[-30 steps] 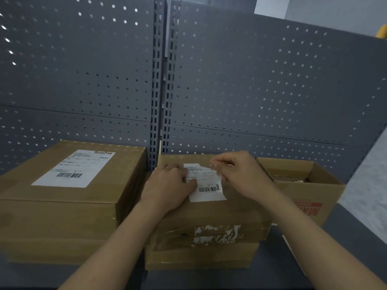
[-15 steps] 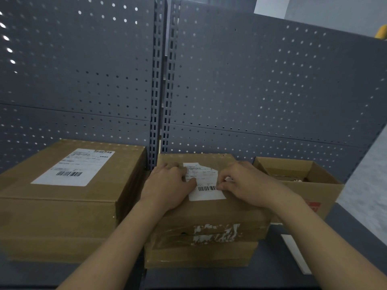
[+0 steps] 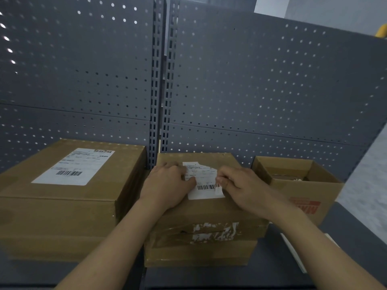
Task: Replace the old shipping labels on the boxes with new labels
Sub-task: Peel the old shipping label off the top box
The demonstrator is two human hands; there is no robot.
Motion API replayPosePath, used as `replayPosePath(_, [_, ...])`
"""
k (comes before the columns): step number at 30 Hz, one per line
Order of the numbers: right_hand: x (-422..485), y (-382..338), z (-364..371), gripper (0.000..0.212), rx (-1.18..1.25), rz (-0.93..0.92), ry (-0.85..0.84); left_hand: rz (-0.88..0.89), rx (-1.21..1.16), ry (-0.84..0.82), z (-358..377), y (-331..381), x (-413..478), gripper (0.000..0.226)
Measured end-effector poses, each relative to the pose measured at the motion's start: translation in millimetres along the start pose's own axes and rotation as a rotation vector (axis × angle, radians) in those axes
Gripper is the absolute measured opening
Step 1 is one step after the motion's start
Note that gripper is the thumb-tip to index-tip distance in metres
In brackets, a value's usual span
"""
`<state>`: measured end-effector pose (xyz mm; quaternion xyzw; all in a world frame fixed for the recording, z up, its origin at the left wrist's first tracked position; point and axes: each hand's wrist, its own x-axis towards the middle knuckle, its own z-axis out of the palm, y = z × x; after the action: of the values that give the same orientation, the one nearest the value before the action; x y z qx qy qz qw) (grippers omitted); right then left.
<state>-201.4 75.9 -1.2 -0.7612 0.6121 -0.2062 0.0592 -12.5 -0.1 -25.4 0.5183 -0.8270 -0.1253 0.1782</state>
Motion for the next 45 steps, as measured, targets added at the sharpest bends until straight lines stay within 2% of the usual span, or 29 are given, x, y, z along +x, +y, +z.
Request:
replayPosePath(5, [-4.0,0.7,2.0,0.026,0.067,-0.016,0.043,0.005,0.002,-0.002,-0.8,0.7,-0.8,0.053])
replayPosePath(9, [-4.1,-2.2,-4.3,0.029,0.195,0.025,0.208,0.008,0.01,-0.001,-0.8,1.2,-1.1,0.052])
replayPosePath(12, [2.9,0.1,-11.1,0.039,0.182,0.084,0.233,0.009,0.009,-0.005,-0.9,1.0,-1.2,0.053])
replayPosePath(23, [10.1,24.3,-7.8,0.007,0.092,0.148,0.21,0.019,0.011,-0.002,-0.3,-0.3,-0.4,0.055])
replayPosePath(31, [24.5,36.9,-8.4,0.011,0.018,0.133,0.319,0.019,0.005,0.0,1.0,-1.1,0.1,0.055])
replayPosePath(40, [46.7,38.1,-1.8,0.024,-0.017,0.182,0.173,0.015,0.009,0.012,3.8,-2.9,2.4,0.055])
replayPosePath(45, [51.9,26.6,-0.7,0.028,-0.111,0.279,0.03,0.017,0.016,0.021,5.1,-4.2,3.8,0.055])
